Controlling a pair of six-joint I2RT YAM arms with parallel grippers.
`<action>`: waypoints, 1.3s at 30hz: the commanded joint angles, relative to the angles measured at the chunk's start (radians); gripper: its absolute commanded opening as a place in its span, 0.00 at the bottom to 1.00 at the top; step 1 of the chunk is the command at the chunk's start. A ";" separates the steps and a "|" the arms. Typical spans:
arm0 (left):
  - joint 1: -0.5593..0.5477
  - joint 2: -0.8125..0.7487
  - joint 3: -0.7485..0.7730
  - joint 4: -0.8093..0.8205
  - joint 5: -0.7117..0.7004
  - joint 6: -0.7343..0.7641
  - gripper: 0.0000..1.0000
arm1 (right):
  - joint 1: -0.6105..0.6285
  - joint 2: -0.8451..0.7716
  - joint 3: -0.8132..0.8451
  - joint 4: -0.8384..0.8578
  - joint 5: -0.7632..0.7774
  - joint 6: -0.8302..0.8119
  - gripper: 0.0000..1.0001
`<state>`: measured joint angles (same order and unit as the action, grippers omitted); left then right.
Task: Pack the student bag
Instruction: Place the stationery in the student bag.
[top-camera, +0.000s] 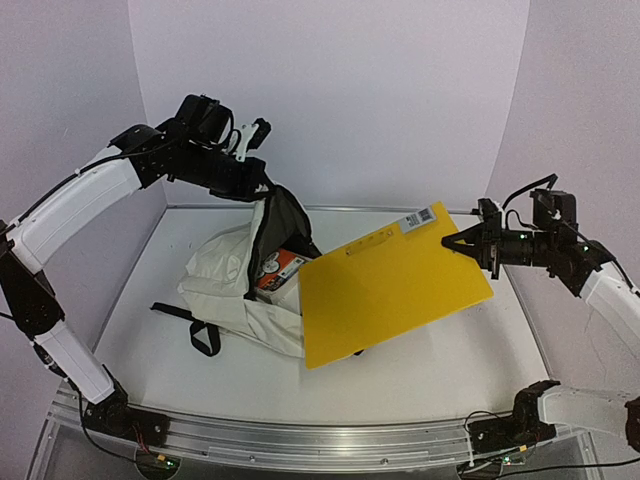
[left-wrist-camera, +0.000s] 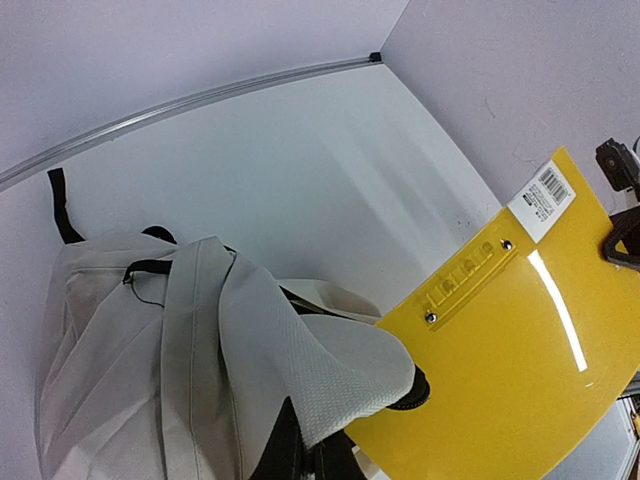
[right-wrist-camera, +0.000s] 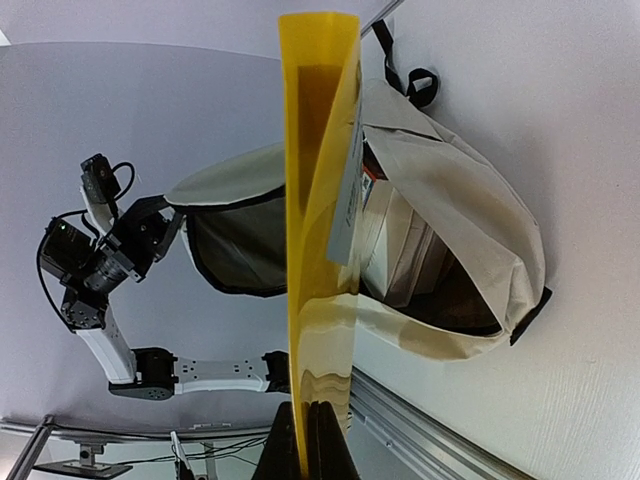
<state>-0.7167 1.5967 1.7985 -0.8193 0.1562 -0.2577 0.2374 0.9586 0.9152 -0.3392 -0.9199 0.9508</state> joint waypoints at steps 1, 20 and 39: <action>0.008 -0.037 0.074 0.170 0.076 0.027 0.00 | 0.013 0.013 -0.006 0.172 -0.027 0.059 0.00; 0.008 -0.093 0.003 0.184 0.249 0.068 0.00 | 0.045 0.069 -0.095 0.489 0.173 0.306 0.00; 0.008 -0.107 -0.008 0.253 0.338 0.040 0.00 | 0.276 0.120 -0.150 0.630 0.680 0.438 0.00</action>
<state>-0.7054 1.5810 1.7405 -0.7497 0.3931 -0.2169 0.4943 1.0679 0.7887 0.1143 -0.4710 1.3416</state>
